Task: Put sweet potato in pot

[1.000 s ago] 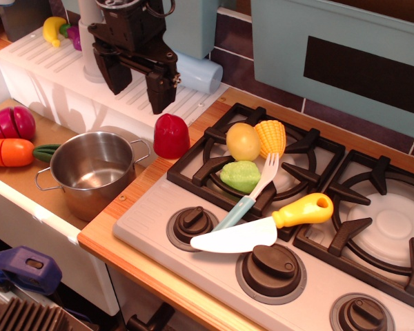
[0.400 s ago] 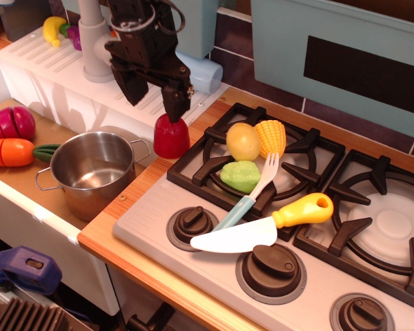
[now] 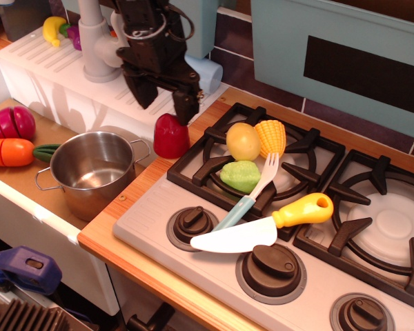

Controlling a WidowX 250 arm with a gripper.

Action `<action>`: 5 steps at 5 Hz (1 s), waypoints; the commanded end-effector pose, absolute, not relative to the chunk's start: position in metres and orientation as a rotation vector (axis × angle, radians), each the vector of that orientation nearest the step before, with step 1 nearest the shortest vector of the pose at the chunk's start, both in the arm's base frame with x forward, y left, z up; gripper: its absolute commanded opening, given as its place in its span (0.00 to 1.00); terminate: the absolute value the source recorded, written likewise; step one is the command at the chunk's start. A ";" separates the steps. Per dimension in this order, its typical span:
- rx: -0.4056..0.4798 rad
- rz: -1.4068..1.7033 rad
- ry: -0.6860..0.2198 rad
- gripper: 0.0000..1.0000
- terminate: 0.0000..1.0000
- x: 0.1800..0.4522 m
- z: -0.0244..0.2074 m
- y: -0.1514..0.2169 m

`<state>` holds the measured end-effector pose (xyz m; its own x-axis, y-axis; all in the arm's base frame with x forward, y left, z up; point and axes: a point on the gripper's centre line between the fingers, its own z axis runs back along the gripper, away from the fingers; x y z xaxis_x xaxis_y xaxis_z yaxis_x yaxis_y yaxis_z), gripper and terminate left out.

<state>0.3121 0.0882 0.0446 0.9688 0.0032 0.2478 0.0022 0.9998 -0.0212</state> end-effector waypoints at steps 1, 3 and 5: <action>-0.025 0.020 -0.291 1.00 0.00 0.310 0.043 0.084; -0.039 0.025 -0.316 1.00 0.00 0.304 0.029 0.082; -0.061 0.046 -0.339 0.00 0.00 0.306 0.013 0.083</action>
<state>0.3045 0.0850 0.0141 0.9439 0.0591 0.3250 -0.0456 0.9977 -0.0492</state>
